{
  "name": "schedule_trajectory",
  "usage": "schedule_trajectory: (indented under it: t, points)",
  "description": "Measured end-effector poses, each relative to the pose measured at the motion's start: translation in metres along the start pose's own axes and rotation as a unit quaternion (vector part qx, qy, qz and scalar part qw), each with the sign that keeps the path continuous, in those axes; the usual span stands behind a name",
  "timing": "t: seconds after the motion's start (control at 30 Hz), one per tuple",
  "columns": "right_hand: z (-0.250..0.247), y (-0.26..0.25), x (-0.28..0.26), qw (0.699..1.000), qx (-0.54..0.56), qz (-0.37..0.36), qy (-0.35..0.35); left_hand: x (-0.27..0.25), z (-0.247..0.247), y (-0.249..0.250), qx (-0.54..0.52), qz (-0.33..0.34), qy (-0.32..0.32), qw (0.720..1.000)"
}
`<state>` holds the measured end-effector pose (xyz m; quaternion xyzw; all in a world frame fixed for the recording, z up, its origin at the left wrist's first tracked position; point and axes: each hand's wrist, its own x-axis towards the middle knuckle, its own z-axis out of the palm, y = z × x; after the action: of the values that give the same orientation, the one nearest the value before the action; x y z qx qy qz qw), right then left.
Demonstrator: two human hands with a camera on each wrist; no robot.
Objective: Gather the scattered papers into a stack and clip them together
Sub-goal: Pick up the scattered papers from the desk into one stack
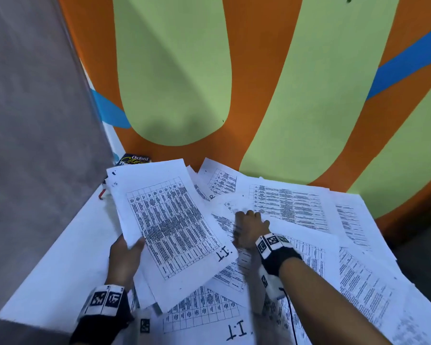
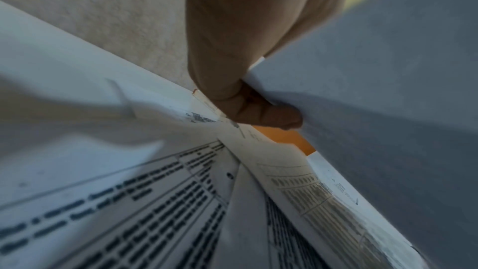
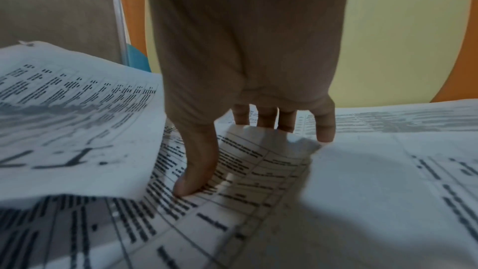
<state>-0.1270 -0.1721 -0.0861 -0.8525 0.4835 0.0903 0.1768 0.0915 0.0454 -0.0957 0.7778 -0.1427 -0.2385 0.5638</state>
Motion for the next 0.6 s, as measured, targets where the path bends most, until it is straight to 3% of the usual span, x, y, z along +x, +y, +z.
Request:
schedule_trajectory:
  t: [0.07, 0.13, 0.27, 0.47, 0.6]
  points:
    - [-0.003, -0.003, -0.001, 1.0, -0.022, 0.005, -0.009, 0.001, -0.003, -0.005, -0.006, -0.009, 0.004, 1.0]
    - [-0.006, -0.002, -0.006, 0.999, -0.013, 0.007, 0.049, 0.004, -0.002, -0.005, -0.012, -0.013, 0.001, 1.0]
    - [-0.019, 0.032, -0.032, 0.975, 0.145, 0.07, 0.152, 0.007, -0.001, 0.0, -0.036, -0.006, -0.013, 0.999]
    - [-0.019, 0.143, -0.1, 0.901, 0.292, 0.273, 0.17, 0.015, 0.016, 0.008, -0.028, 0.02, -0.034, 0.999]
    - [-0.002, 0.161, -0.128, 0.872, 0.322, 0.337, 0.151, 0.018, 0.035, 0.007, 0.026, 0.053, -0.071, 0.996]
